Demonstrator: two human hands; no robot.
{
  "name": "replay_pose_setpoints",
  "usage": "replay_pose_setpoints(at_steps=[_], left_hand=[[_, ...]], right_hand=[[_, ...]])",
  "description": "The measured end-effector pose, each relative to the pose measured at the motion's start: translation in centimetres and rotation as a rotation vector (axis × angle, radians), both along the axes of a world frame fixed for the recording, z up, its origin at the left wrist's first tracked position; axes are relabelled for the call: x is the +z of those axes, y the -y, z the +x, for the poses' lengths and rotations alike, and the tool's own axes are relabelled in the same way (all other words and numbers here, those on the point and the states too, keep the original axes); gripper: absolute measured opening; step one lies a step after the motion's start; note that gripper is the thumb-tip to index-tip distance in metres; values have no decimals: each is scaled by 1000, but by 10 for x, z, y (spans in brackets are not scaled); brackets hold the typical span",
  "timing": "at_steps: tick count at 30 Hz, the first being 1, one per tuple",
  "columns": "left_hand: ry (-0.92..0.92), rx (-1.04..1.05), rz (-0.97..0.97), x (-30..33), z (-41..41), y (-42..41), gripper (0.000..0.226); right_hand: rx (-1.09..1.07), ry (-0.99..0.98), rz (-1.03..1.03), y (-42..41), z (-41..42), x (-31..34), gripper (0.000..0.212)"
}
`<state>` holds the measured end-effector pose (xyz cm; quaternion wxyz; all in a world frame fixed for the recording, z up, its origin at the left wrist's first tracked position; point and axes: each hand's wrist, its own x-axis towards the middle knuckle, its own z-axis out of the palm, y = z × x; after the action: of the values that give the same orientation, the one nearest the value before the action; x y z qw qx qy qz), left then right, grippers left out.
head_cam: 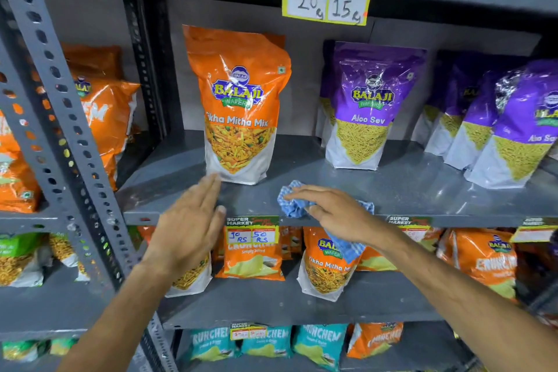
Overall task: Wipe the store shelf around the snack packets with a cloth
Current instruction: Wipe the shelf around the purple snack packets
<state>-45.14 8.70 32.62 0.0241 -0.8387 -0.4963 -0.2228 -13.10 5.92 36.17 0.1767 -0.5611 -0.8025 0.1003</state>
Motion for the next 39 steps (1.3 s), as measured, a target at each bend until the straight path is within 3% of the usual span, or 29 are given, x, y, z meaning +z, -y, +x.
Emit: replay_pose_setpoints(at_steps=[4, 6, 11, 16, 19, 23, 31, 39], left_hand=[[-83, -215, 94, 3, 64, 12, 65], [-127, -266, 42, 7, 92, 7, 74], [-209, -276, -80, 15, 143, -11, 96], [-277, -237, -179, 18, 179, -23, 120], [-283, -206, -206, 18, 197, -28, 129], [-272, -128, -201, 15, 208, -28, 136], [-266, -40, -192, 13, 210, -25, 137], [-266, -15, -188, 15, 211, -24, 136]], right_hand=[[-70, 9, 14, 0, 21, -3, 49], [-110, 30, 50, 1, 29, -3, 49], [-87, 62, 70, 12, 50, -5, 50], [-233, 17, 77, 15, 109, -3, 47], [-245, -187, 18, 24, 147, 1, 41], [-463, -409, 188, 1, 226, 13, 42], [-615, -92, -70, -129, 302, 10, 42], [-362, -98, -86, -225, 304, 14, 45]])
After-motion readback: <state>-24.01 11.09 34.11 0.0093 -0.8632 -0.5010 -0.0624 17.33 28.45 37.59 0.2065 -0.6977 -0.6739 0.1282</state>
